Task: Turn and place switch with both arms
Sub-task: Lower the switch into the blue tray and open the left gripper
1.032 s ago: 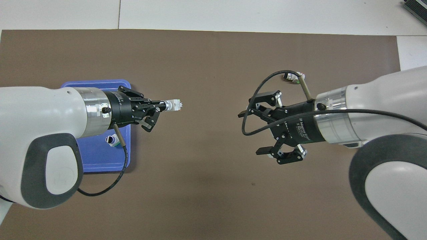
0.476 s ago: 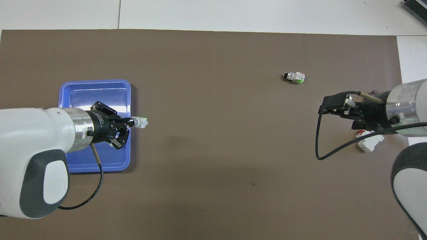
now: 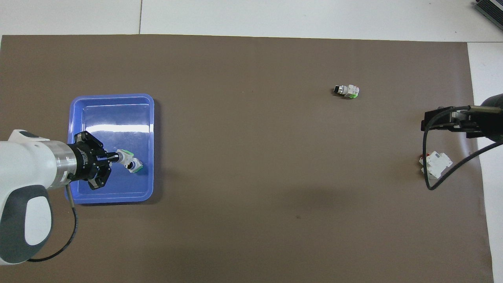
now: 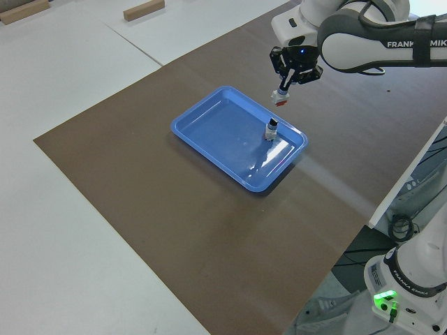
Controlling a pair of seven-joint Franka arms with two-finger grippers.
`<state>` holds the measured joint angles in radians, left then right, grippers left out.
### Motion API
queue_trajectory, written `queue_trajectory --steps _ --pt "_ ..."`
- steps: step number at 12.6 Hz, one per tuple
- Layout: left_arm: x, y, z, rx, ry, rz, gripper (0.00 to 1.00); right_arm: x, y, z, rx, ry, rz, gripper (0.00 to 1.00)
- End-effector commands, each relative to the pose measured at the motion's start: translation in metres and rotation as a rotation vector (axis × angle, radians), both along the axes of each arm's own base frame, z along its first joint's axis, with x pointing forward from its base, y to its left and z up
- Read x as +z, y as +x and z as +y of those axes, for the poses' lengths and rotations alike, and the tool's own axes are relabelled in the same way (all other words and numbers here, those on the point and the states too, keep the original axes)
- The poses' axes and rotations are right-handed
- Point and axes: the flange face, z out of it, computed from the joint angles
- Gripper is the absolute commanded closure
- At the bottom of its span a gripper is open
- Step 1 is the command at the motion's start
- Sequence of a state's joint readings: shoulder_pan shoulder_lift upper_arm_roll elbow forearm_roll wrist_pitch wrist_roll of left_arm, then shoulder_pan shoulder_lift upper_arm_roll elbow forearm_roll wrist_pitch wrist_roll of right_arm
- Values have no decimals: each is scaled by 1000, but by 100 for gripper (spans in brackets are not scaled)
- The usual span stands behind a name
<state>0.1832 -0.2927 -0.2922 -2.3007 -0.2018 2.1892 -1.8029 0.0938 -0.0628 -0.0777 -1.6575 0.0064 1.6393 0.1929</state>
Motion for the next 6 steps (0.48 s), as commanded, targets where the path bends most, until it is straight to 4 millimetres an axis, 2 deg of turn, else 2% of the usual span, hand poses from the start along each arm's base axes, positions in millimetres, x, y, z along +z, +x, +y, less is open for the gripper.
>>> queue_trajectory --steps 1,2,3,4,6 --pt "-16 -16 22 -99 63 27 100 -5 -1 -16 -7 -14 33 0" --pt "-33 -19 27 -109 83 57 100 -3 -3 -8 7 -17 29 0" --pt "-48 -13 32 -104 87 77 100 -2 -2 -7 7 -17 23 0" --pt "-57 -8 44 -78 82 76 100 -2 -1 -7 7 -17 18 0" --pt "-73 0 51 -64 71 76 100 -3 -1 -10 2 -17 21 0"
